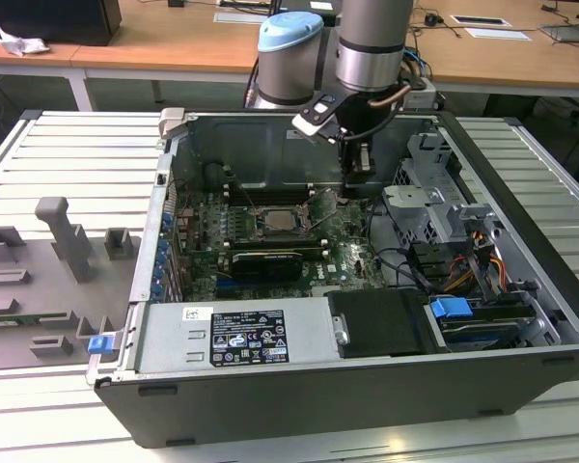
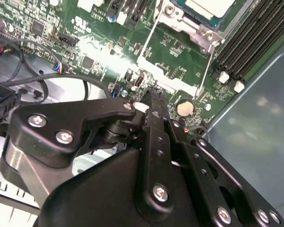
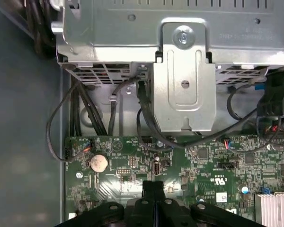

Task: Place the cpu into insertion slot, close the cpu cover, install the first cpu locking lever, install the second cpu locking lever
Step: 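Close the cpu cover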

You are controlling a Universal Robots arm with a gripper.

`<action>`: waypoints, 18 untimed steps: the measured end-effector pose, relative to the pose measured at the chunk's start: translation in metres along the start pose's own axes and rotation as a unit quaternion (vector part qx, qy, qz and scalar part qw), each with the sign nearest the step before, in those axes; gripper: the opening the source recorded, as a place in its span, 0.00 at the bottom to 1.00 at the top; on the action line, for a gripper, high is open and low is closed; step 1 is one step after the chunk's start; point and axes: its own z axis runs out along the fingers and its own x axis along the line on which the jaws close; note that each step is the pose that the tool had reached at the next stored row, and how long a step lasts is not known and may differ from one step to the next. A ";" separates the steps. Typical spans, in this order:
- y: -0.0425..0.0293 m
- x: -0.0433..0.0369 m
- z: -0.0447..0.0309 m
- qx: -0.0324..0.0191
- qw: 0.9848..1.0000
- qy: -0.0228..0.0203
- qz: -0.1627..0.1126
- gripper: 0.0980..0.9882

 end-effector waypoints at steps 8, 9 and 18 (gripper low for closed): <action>-0.0079 0.0019 0.0099 0.000 1.000 0.000 -0.001 0.01; -0.0106 0.0019 0.0097 0.000 1.000 0.000 -0.001 0.01; -0.0292 0.0017 0.0088 0.000 1.000 0.000 -0.001 0.01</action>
